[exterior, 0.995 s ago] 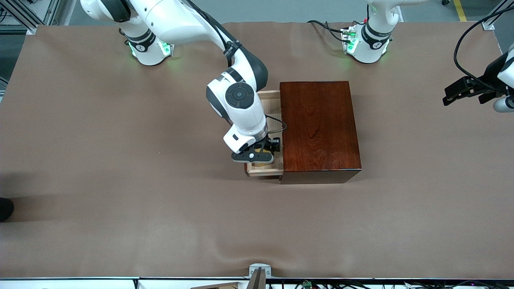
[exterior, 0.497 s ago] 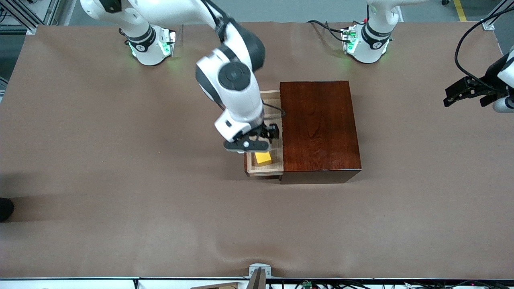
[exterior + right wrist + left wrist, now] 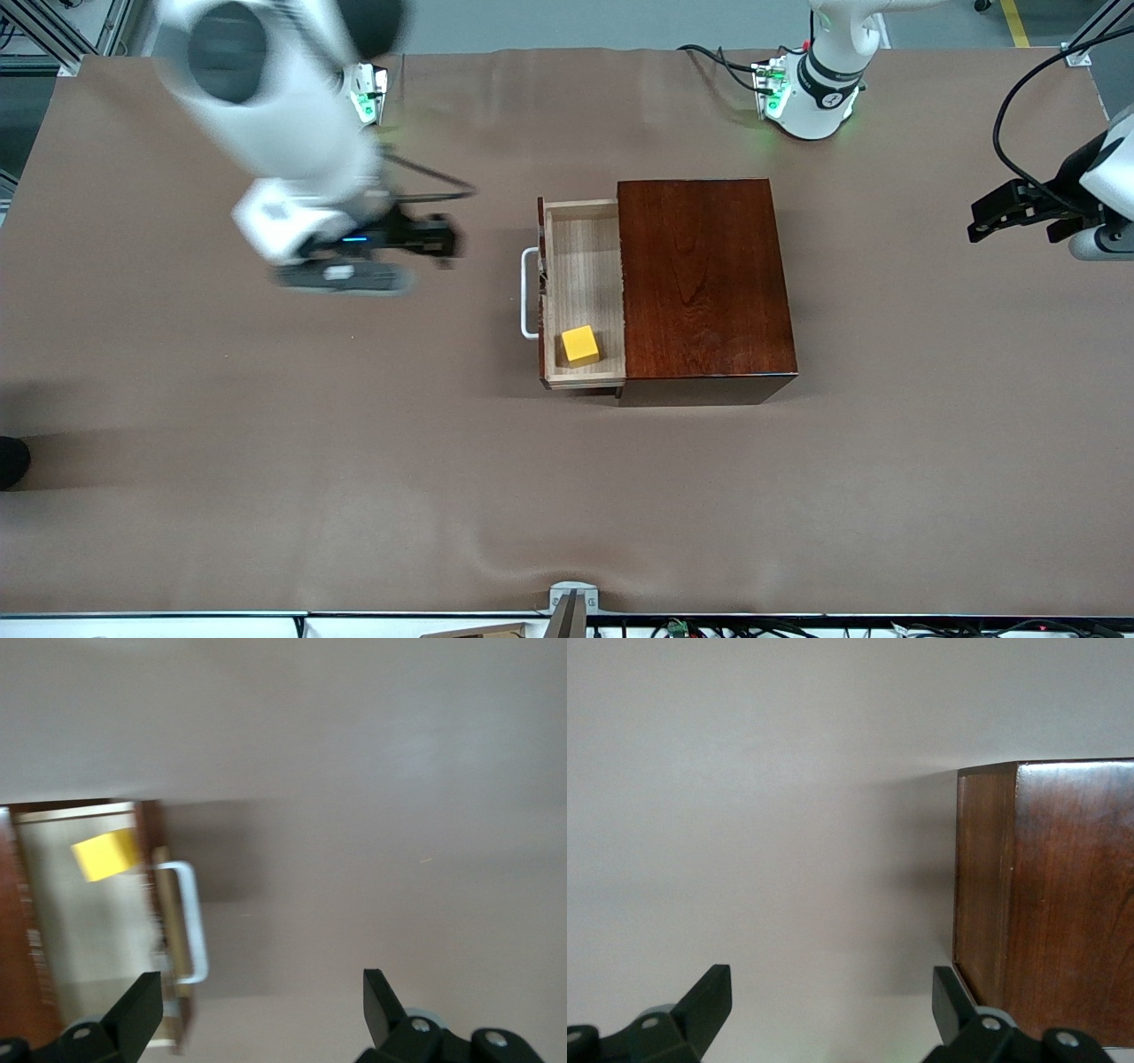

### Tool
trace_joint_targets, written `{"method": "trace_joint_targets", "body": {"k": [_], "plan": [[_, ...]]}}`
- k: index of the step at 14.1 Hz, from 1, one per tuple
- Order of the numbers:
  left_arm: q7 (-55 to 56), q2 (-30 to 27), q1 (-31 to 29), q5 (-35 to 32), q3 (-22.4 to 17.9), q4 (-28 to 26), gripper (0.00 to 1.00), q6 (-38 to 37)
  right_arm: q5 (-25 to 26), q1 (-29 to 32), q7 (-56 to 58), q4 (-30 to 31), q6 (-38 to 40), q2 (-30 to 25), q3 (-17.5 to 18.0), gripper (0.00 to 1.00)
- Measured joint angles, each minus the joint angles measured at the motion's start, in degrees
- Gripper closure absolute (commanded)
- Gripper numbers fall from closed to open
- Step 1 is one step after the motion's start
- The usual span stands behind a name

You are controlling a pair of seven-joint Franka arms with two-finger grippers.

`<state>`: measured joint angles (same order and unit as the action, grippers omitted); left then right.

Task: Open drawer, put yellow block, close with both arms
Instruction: 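Withdraw the right gripper while the left gripper reaches the cabinet front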

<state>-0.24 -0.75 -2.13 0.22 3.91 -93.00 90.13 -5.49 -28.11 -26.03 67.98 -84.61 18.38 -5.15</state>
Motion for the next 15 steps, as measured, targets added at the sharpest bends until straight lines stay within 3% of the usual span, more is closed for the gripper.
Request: {"method": "trace_joint_targets", "body": {"k": [6, 9, 15], "plan": [[0.4, 5.5, 4.8, 0.1, 2.7, 2.0, 0.0, 0.0, 3.3, 16.2, 19.8, 11.4, 0.4, -10.4, -0.3, 0.0], [7.8, 8.2, 10.4, 0.1, 4.3, 2.6, 0.0, 0.0, 3.7, 22.5, 23.3, 13.7, 0.3, -12.5, -0.3, 0.0], [29.8, 13.0, 20.6, 0.1, 4.6, 7.7, 0.0, 0.3, 6.3, 26.3, 25.9, 15.7, -1.6, -13.1, -0.2, 0.0]]}}
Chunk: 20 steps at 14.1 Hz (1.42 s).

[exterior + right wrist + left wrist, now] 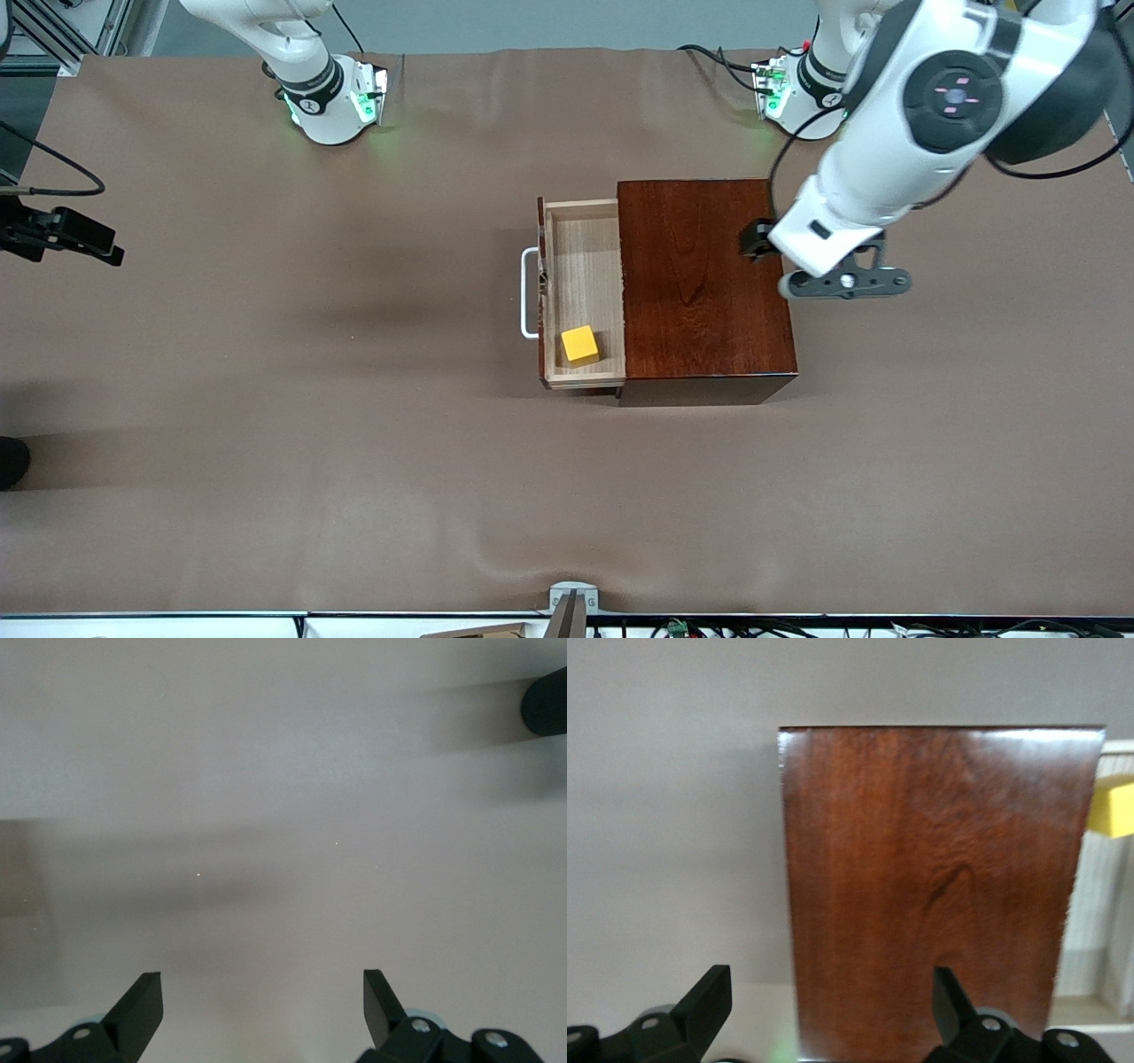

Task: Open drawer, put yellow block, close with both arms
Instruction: 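Withdraw the right gripper while the left gripper reaches the cabinet front, then lower the left gripper against the open drawer's front panel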

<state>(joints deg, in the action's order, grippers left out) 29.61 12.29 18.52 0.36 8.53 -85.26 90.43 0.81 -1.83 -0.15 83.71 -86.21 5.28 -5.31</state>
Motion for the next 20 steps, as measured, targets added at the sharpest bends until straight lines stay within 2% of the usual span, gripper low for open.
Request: {"method": "trace_joint_targets", "body": {"k": [3, 6, 14, 18, 20], "plan": [[11.5, 2.6, 3.8, 0.0, 0.0, 2.7, 0.0, 0.2, 0.2, 0.0, 0.0, 2.9, -2.5, -0.6, 0.3, 0.0], [21.7, 4.3, 7.1, 0.0, 0.0, 3.9, 0.0, 1.3, 0.2, 0.0, 0.0, 3.2, -2.6, -0.8, 0.3, 0.0], [51.8, 9.4, 16.8, 0.0, 0.0, 4.5, 0.0, 15.5, 0.2, 1.6, 0.0, 3.2, -2.5, -1.1, 1.5, 0.0], [64.9, 13.7, 21.2, 0.0, -0.2, 7.0, 0.0, 17.5, 0.2, 3.1, 0.0, 3.2, -2.3, -1.1, 3.1, 0.0], [74.1, 16.1, 23.5, 0.0, -0.4, 7.8, 0.0, 20.9, 0.2, 3.2, 0.0, 3.2, -2.2, -1.1, 3.3, 0.0]]}}
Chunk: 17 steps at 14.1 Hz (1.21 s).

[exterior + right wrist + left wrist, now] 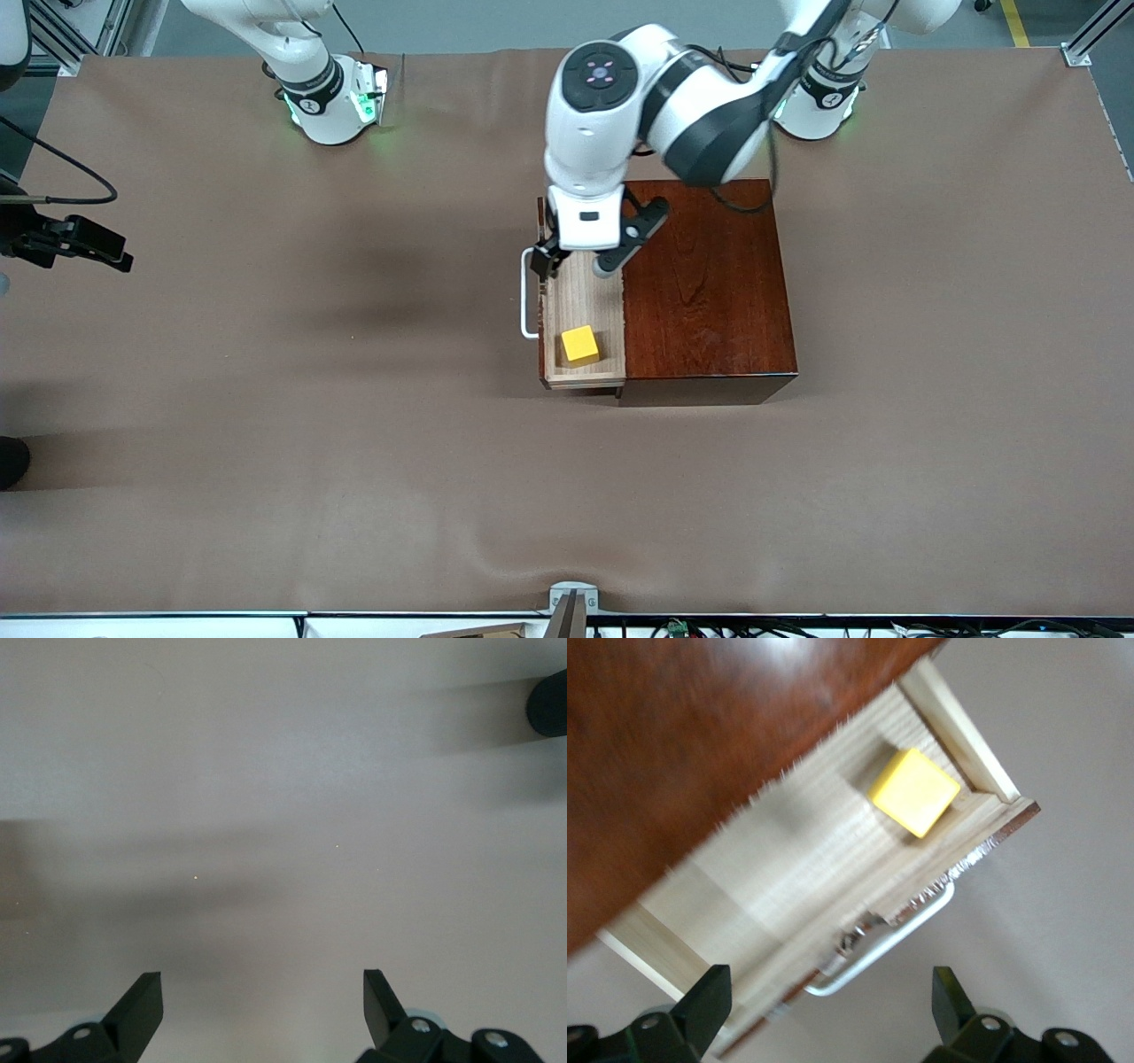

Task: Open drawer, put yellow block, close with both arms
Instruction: 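Lower the left gripper against the open drawer's front panel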

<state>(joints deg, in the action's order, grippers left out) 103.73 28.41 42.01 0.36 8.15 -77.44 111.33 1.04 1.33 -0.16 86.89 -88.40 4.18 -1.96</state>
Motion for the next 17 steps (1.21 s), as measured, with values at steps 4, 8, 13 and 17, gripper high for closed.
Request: {"method": "trace_joint_targets", "body": {"k": [4, 8, 13, 17], "plan": [[16.5, 4.7, 3.2, 0.0, -0.2, 0.8, 0.0, 7.0, 0.0, 0.0, 0.0, 0.0, 0.3, -0.1, 0.3, 0.0], [25.9, 9.5, 3.5, 0.0, -0.3, 4.7, 0.0, 8.9, 0.0, 0.0, 0.0, 0.0, 0.5, -0.1, 0.5, 0.0], [30.4, 12.2, 4.2, 0.0, -0.3, 6.1, 0.0, 8.9, 0.0, 0.0, 0.0, 0.0, 0.6, -0.3, 0.6, 0.0], [36.3, 13.4, 4.3, 0.0, -2.7, 6.2, 0.0, 8.9, 0.0, 0.0, -0.1, 0.0, 0.5, -0.3, 0.5, 0.0]]}}
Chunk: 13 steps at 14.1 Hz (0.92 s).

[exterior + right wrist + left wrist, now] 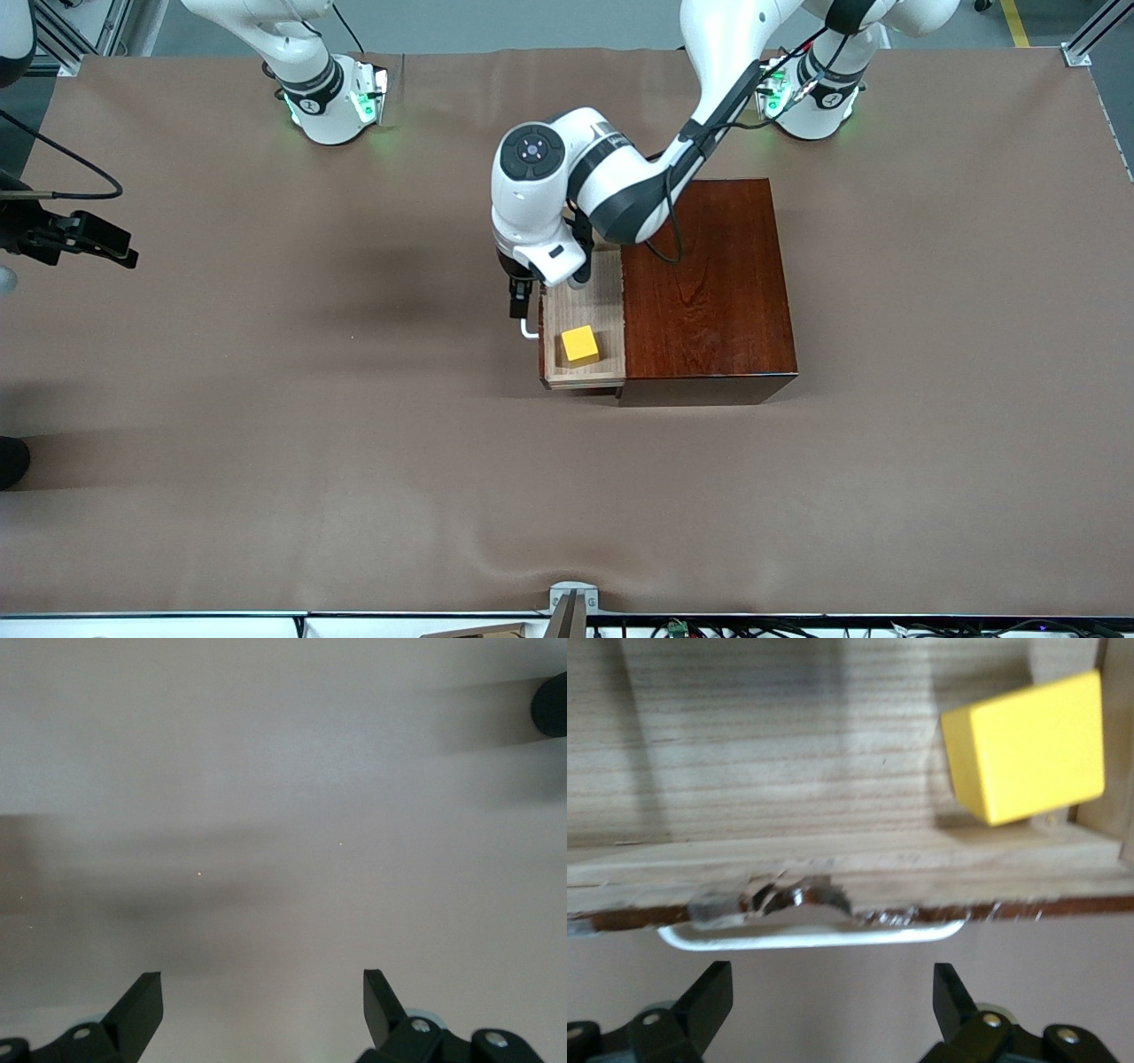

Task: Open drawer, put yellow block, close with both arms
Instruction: 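Lower the left gripper against the open drawer's front panel, then push the drawer into the cabinet with the left gripper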

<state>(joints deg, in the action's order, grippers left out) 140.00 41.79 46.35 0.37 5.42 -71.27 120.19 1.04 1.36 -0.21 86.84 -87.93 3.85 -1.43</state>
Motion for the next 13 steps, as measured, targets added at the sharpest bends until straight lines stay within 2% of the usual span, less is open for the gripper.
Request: {"method": "trace_joint_targets", "body": {"k": [13], "plan": [[2.9, 1.8, 0.8, -0.4, -0.9, 0.1, 0.0, -1.1, 0.0, 0.0, 0.0, 0.0, -0.8, -0.1, 0.0, 0.0]]}}
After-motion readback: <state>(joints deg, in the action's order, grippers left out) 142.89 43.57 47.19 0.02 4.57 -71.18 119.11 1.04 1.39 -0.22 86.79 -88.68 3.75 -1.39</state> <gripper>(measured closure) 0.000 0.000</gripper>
